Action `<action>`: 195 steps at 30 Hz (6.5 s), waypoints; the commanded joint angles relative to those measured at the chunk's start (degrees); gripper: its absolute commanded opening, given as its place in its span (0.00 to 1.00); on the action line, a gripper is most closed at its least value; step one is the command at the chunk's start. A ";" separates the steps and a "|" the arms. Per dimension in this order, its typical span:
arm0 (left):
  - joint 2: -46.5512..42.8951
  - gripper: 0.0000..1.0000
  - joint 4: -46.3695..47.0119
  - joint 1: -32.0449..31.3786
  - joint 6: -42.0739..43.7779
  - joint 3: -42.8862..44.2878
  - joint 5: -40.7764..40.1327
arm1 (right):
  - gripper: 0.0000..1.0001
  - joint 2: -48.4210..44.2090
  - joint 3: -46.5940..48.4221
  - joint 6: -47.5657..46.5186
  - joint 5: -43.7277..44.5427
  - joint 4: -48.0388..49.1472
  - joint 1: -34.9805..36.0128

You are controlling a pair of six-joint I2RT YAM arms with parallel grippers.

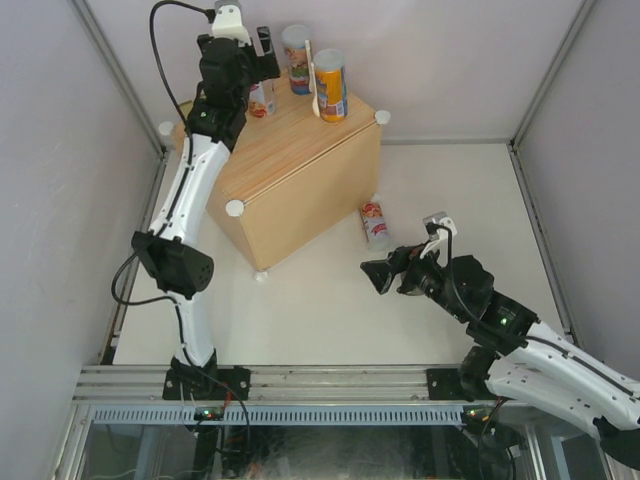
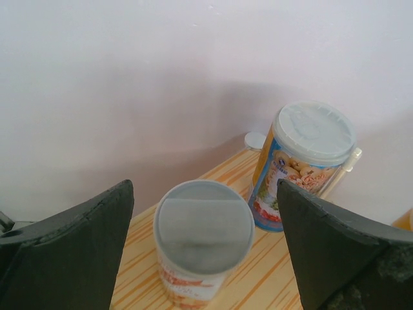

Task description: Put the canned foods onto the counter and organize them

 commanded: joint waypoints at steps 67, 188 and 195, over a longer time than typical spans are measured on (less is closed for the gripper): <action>-57.27 0.88 19.86 -51.61 5.12 -69.23 -29.23 | 0.81 61.89 14.28 -7.03 6.33 20.97 -19.32; -52.58 1.00 26.65 -64.56 -16.90 -98.28 -9.18 | 0.82 -10.02 4.57 2.92 6.50 -22.32 -12.28; -45.45 1.00 31.94 -64.25 -17.11 -100.84 -13.46 | 0.82 -10.70 4.93 2.93 6.04 -22.77 -12.29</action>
